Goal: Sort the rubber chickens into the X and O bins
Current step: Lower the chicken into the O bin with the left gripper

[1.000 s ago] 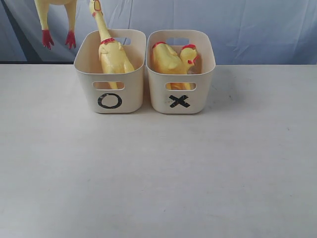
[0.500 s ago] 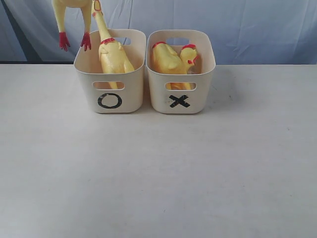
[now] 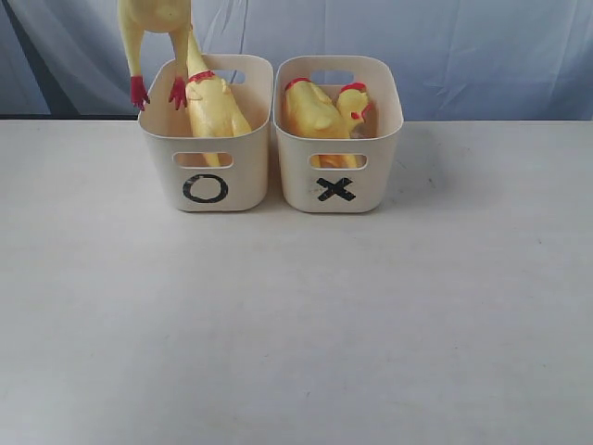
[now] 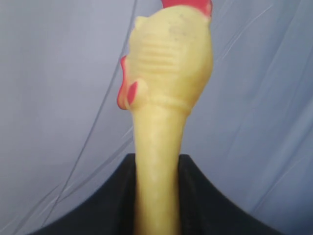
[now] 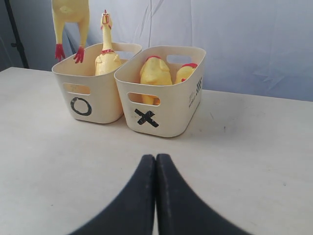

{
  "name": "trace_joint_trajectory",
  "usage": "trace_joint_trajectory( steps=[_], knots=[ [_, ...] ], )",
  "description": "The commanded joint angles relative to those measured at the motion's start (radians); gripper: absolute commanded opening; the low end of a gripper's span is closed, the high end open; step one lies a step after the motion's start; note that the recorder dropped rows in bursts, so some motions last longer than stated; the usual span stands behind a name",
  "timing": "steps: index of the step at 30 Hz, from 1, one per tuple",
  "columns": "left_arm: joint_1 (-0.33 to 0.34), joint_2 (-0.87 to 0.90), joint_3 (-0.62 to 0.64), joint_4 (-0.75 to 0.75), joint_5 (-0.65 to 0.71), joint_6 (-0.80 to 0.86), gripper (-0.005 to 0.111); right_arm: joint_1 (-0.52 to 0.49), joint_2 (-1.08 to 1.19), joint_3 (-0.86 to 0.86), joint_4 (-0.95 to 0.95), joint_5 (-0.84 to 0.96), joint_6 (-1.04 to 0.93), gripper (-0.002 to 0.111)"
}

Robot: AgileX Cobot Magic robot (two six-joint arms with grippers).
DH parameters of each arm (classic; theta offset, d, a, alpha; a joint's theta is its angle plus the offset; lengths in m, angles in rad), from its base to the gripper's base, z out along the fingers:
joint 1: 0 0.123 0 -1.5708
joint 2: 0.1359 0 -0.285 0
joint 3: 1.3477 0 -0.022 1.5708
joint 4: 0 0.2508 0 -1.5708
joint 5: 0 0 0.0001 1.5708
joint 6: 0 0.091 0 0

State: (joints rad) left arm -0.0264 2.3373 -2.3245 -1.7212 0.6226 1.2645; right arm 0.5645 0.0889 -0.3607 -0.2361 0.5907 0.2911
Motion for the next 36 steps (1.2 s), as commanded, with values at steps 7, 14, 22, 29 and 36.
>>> trace_joint_trajectory(
  steps=[7, 14, 22, 29, 36],
  knots=[
    [-0.017, 0.01, -0.011, -0.023, -0.006, -0.006, 0.0, -0.006, -0.004, 0.002, -0.002, -0.003, -0.002, -0.001],
    [-0.017, 0.019, -0.011, -0.023, -0.006, -0.006, 0.0, -0.006, -0.004, 0.002, -0.002, -0.003, -0.002, -0.001],
    [-0.021, 0.041, -0.011, -0.023, 0.007, -0.006, 0.0, -0.006, -0.004, 0.002, -0.002, -0.003, -0.002, -0.001],
    [-0.044, 0.059, -0.011, -0.023, 0.009, -0.004, 0.0, -0.006, -0.004, 0.002, -0.002, -0.005, -0.002, -0.001],
    [-0.056, 0.084, -0.011, -0.023, 0.054, 0.002, 0.0, -0.006, -0.004, 0.002, -0.002, -0.005, -0.002, -0.001]
  ],
)
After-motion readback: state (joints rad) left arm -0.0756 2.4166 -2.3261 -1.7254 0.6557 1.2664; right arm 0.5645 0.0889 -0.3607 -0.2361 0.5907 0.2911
